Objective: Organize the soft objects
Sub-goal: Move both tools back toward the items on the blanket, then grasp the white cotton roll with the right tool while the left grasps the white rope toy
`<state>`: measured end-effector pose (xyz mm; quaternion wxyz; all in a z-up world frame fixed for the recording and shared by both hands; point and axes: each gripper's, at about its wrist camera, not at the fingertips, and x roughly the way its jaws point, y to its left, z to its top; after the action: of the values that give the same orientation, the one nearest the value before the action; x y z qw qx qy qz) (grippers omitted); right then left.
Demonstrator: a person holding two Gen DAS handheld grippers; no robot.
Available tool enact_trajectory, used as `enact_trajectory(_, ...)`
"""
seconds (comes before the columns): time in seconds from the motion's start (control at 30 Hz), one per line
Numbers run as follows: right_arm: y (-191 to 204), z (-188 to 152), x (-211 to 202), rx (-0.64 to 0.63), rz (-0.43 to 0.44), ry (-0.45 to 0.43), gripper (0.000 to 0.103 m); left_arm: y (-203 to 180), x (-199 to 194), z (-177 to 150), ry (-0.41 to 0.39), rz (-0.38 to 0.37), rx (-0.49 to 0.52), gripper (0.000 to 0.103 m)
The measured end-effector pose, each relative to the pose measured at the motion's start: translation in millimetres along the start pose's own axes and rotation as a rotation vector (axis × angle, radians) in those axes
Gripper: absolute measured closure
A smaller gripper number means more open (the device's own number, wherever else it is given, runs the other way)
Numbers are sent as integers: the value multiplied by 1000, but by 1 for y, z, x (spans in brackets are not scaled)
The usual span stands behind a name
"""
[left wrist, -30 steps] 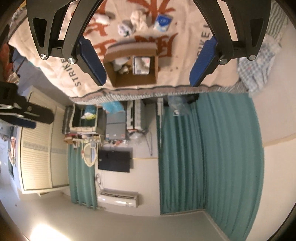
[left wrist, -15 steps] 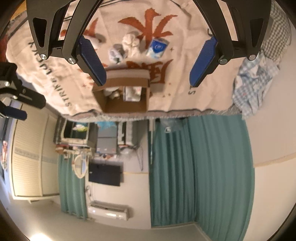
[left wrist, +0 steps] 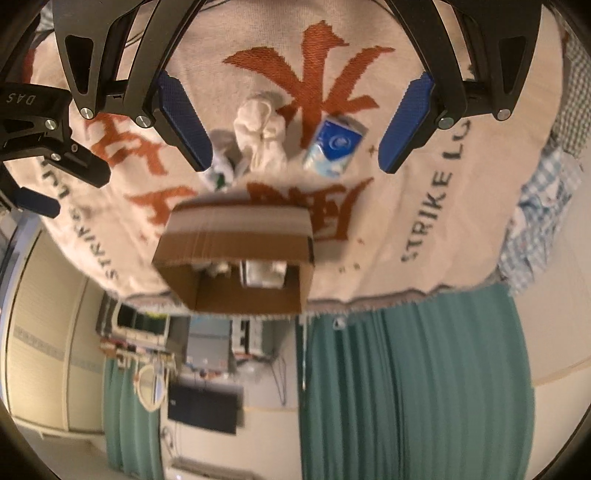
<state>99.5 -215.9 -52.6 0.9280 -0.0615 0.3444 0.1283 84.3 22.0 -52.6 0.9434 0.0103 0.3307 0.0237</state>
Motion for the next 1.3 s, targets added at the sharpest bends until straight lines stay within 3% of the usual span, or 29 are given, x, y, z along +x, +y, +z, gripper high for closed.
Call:
enact_trajectory(0.47,2,-47,88,22,90,275,2,-4,63,-33,142,1,50,10)
enact_trajectory(0.57,2,-58,99,21,85,323,8,-1,71,-41,177,-21,35,10)
enact_trajectory(0.63,-2,-64,105,33,64,342,17,-1,74,-43,187,-31,33,10)
enact_trajectory(0.7,-6,-65,105,47,58,335,24,-3,73,-44,184,-43,40,10)
enact_trajectory(0.77,-7,-64,106,49,62,331,40,-6,72,-45,181,-49,45,10)
enact_trajectory(0.8,-7,-62,106,47,65,328,61,-8,72,-44,181,-51,48,10)
enact_trajectory(0.83,-7,-61,105,46,70,322,71,-9,71,-44,180,-55,51,10)
enact_trajectory(1.13,-14,-27,87,58,69,206,74,-22,75,-26,153,-90,35,11)
enact_trajectory(1.3,-25,-9,96,96,57,201,74,-43,83,-8,122,-134,70,11)
